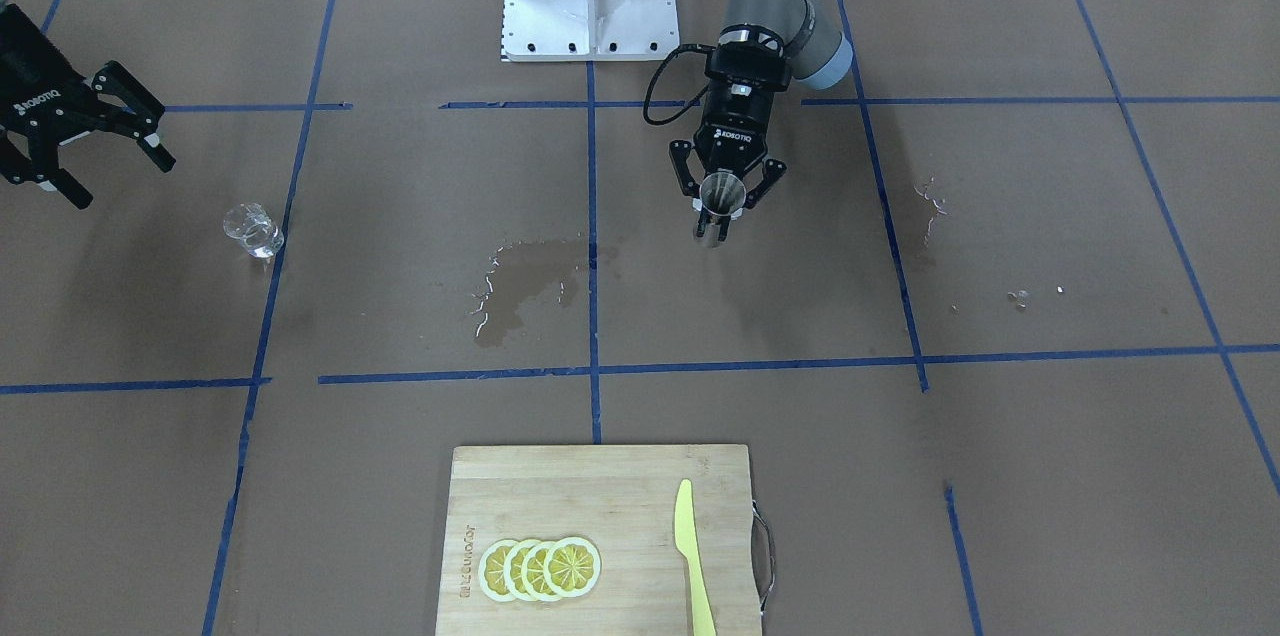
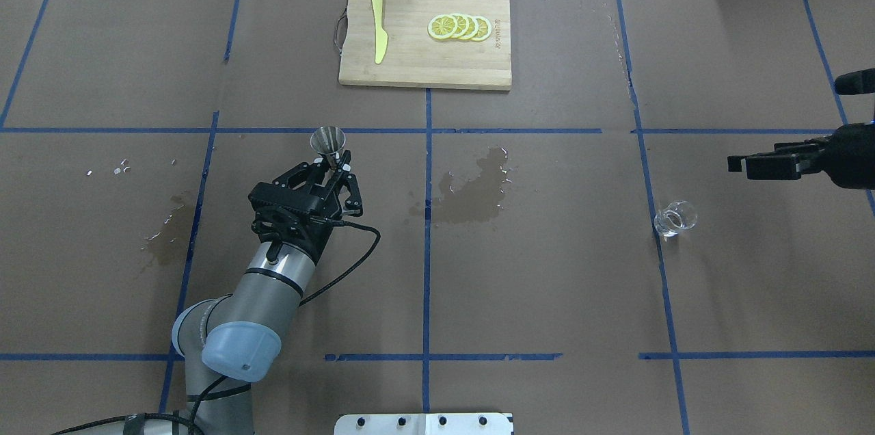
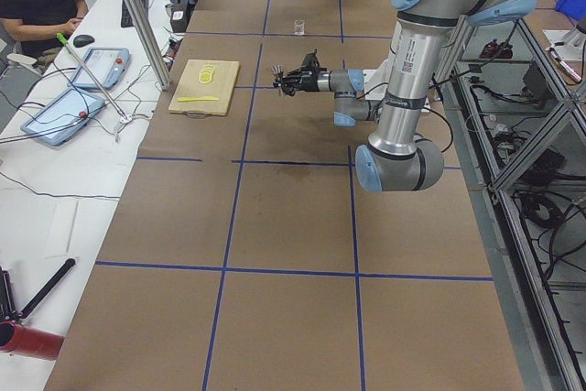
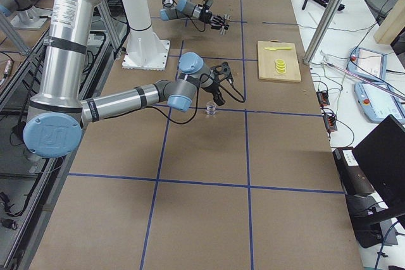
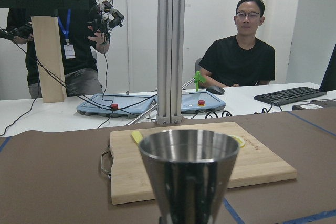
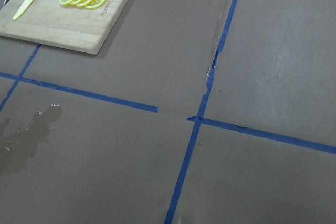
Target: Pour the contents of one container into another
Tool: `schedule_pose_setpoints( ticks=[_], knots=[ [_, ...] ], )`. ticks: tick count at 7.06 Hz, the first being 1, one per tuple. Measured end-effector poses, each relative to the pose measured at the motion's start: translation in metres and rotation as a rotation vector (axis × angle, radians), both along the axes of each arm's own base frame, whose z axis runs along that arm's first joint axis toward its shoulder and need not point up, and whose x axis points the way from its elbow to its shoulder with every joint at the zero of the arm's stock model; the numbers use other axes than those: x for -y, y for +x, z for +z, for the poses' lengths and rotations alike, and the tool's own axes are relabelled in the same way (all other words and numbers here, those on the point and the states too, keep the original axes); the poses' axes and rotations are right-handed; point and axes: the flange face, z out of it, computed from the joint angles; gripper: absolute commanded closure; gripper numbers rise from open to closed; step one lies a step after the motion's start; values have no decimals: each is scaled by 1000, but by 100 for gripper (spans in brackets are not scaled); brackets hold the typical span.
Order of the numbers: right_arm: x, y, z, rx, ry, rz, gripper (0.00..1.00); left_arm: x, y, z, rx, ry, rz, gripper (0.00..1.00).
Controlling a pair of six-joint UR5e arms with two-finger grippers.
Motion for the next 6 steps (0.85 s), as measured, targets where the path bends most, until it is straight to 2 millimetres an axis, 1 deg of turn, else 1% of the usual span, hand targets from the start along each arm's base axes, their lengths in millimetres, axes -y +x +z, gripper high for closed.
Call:
schedule_pose_setpoints(
  ticks=[1, 2, 3, 5, 6],
  knots=[
    [-12, -20, 3, -47, 27, 45, 0, 2, 10, -5, 0, 0, -4, 100],
    [-25, -43, 6, -94, 63, 114, 0, 4, 19, -7, 7, -1, -6, 100],
    [-37, -61, 7, -127, 101, 176, 0, 6, 25, -7, 12, -3, -6, 100],
    [-63, -89, 7, -160, 180, 296, 0, 8, 37, -2, 35, -7, -3, 100],
    [-78, -102, 6, -162, 216, 357, 0, 10, 44, 5, 55, -11, -1, 100]
  ],
)
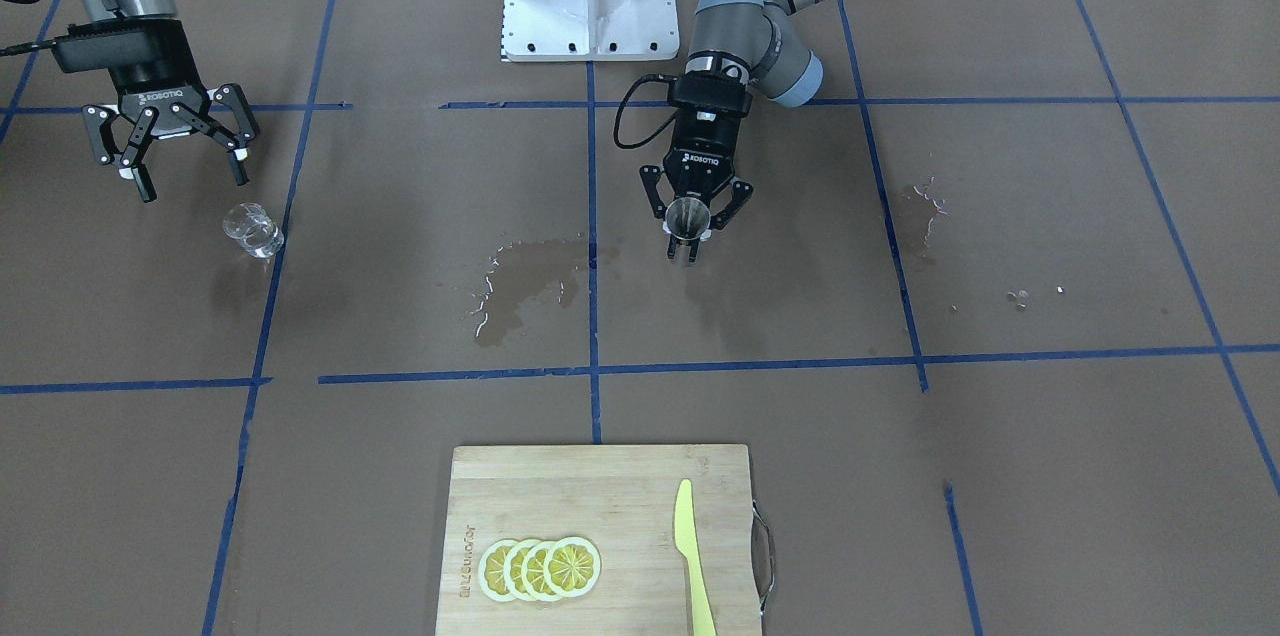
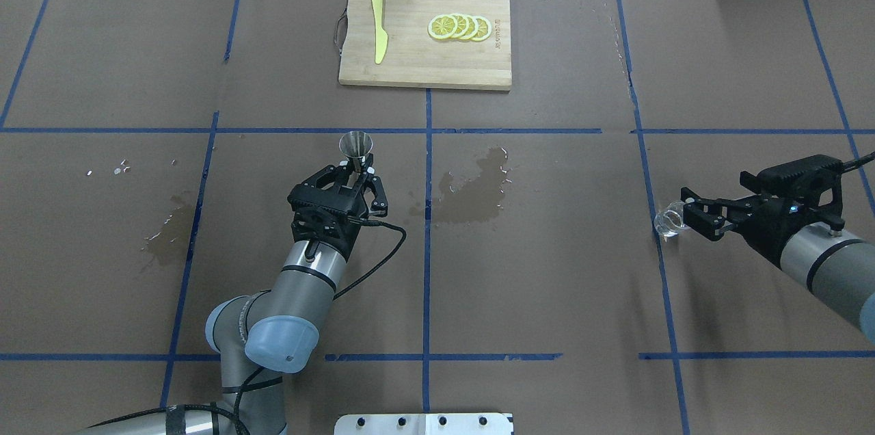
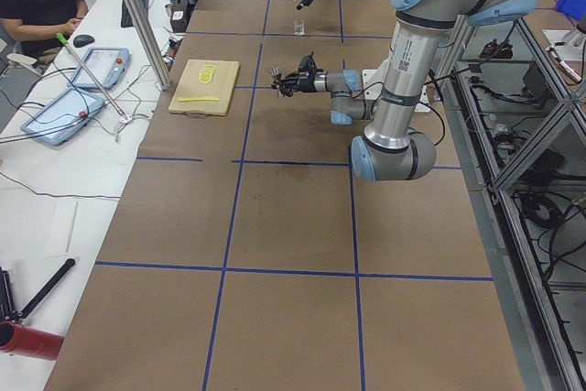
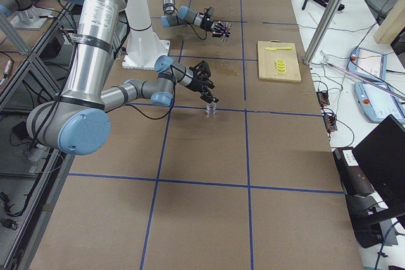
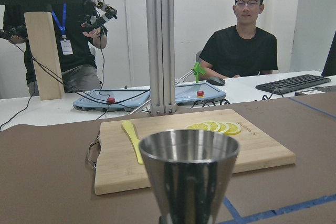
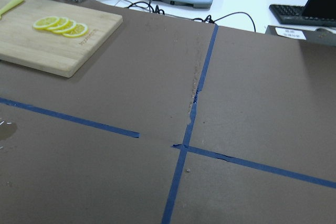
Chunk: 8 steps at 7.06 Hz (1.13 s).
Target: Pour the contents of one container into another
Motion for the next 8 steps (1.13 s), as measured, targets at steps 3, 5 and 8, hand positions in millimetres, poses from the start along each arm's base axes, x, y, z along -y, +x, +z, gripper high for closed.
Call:
schedule_pose_setpoints(
  ticks=[3, 5, 8],
  knots=[
    [-35, -25, 2, 54, 64, 151, 0, 3, 10, -6, 20, 8, 4, 100],
    [-57, -42, 29, 55, 107, 230, 0, 5, 18, -21, 6, 13, 8, 100],
    [-73, -67, 60, 78, 98, 251, 0, 5, 20, -29, -5, 16, 13, 100]
  ],
)
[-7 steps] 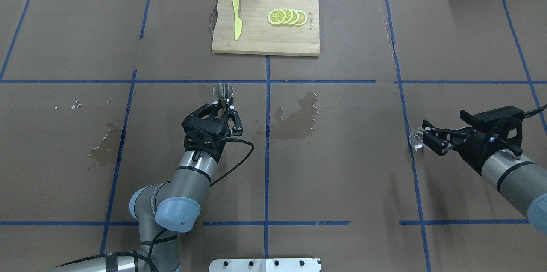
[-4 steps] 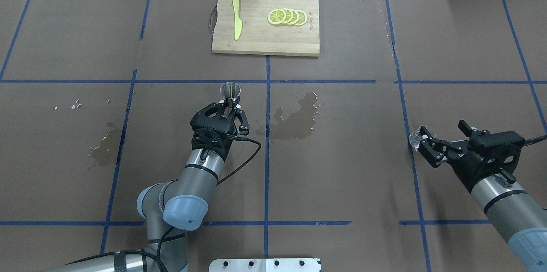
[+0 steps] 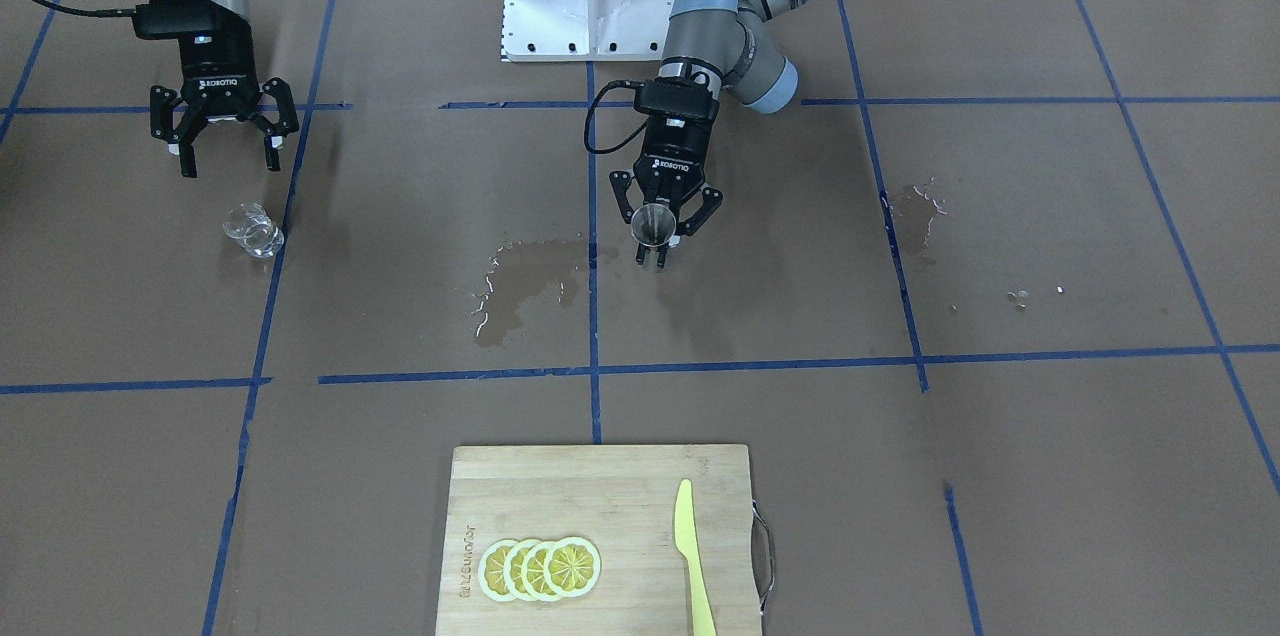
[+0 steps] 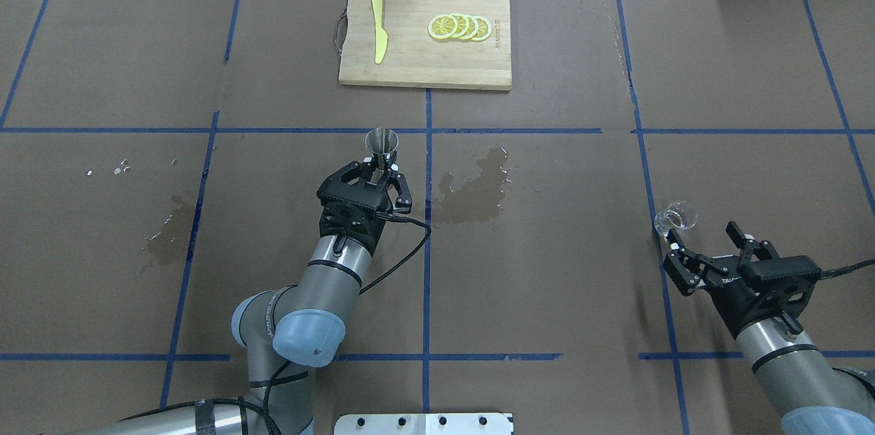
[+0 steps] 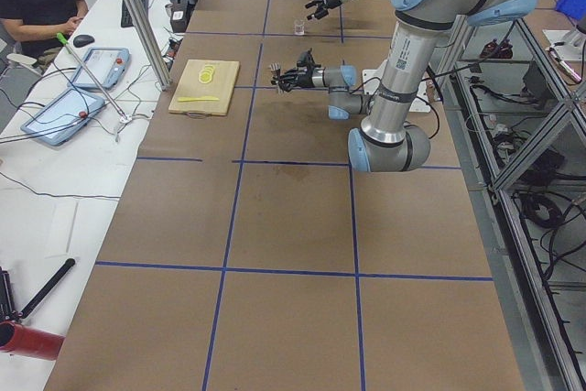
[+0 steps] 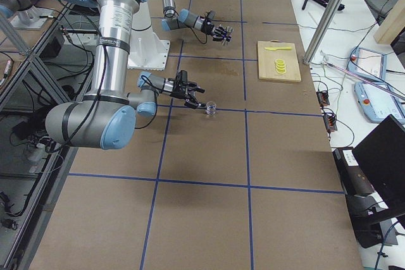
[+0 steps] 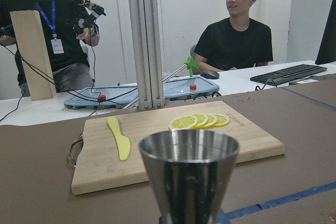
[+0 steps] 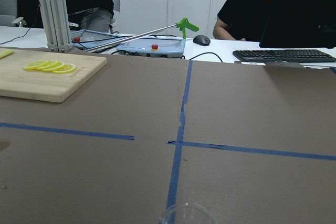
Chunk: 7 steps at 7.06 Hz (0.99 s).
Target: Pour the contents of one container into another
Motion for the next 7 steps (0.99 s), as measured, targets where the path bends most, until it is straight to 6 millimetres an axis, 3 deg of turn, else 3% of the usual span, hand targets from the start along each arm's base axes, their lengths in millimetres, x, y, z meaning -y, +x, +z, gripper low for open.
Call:
schedule_pose_setpoints(
  ticks=[3, 7],
  knots=[
    [0, -38, 18, -7, -5, -1, 1, 0, 3, -2, -2, 0, 13, 100],
    [7, -45, 32, -33, -17, 1, 2, 0, 3, -5, 1, 4, 15, 100]
  ],
)
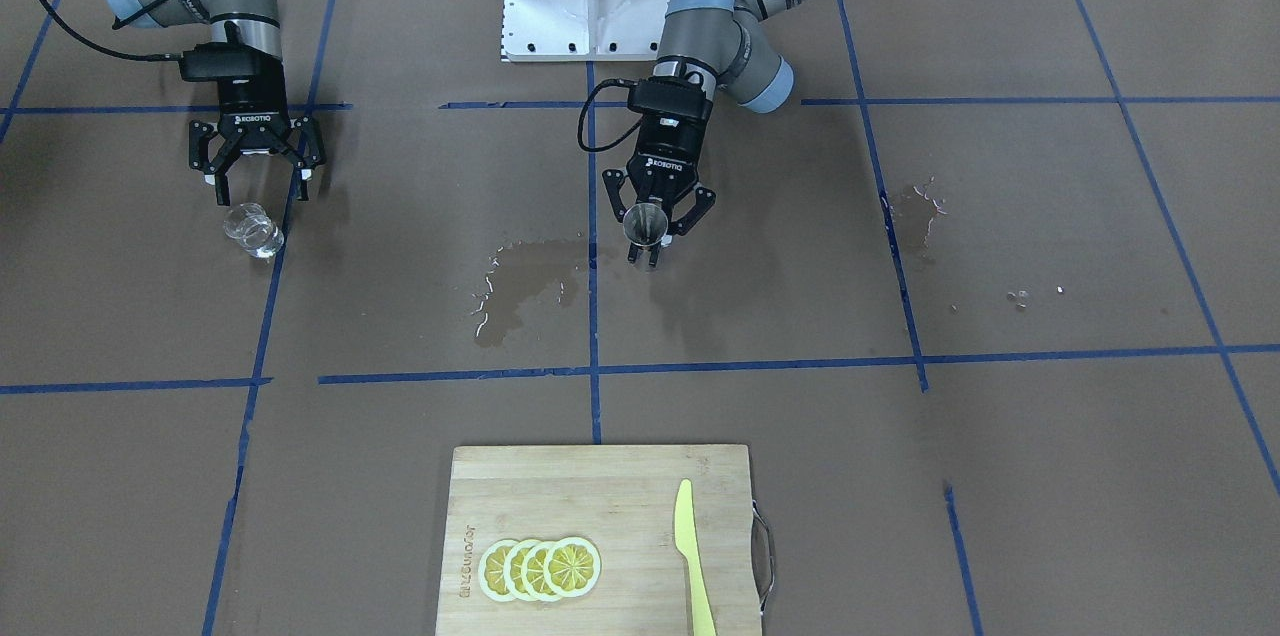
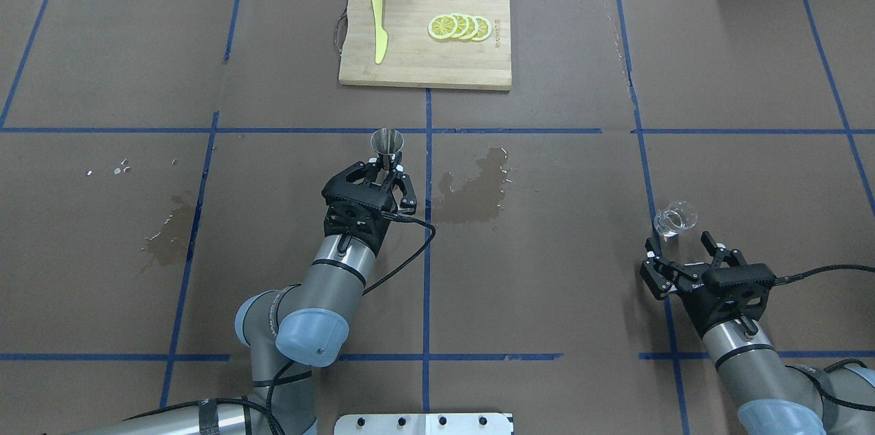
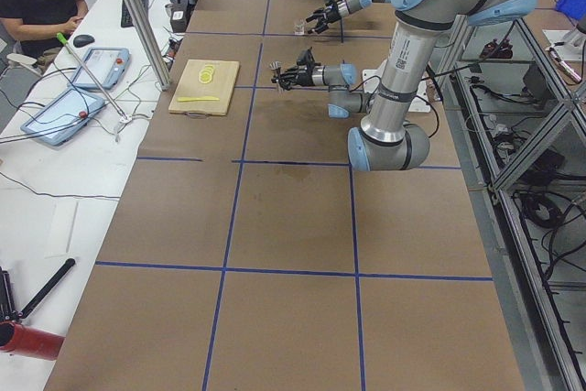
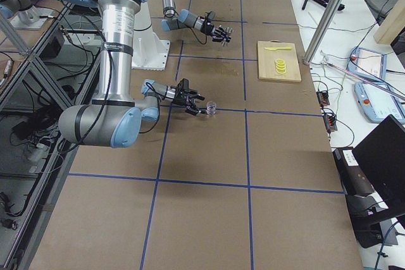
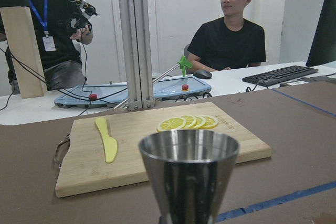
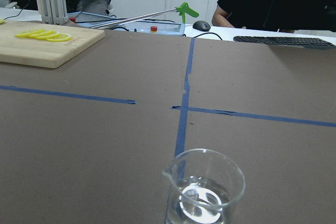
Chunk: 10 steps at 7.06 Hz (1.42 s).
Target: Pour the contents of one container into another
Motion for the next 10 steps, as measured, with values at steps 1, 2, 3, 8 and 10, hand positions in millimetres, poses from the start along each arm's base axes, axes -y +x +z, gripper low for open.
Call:
schedule_pose_setpoints(
  ticks=[1, 2, 3, 8, 10],
  knots=[
    [6, 2, 1, 3, -11, 4, 2, 0, 0, -1, 8, 4, 0, 100],
    [11, 2, 2, 7, -20, 8, 2, 0, 0, -1, 12, 6, 0, 100],
    [15, 0, 2, 11, -26, 13, 2, 0, 0, -2, 12, 8, 0, 100],
    [34, -9, 7, 11, -46, 30, 5, 0, -1, -5, 9, 9, 0, 100],
    [37, -8, 10, 6, -50, 34, 7, 0, -1, -4, 11, 9, 0, 100]
  ],
)
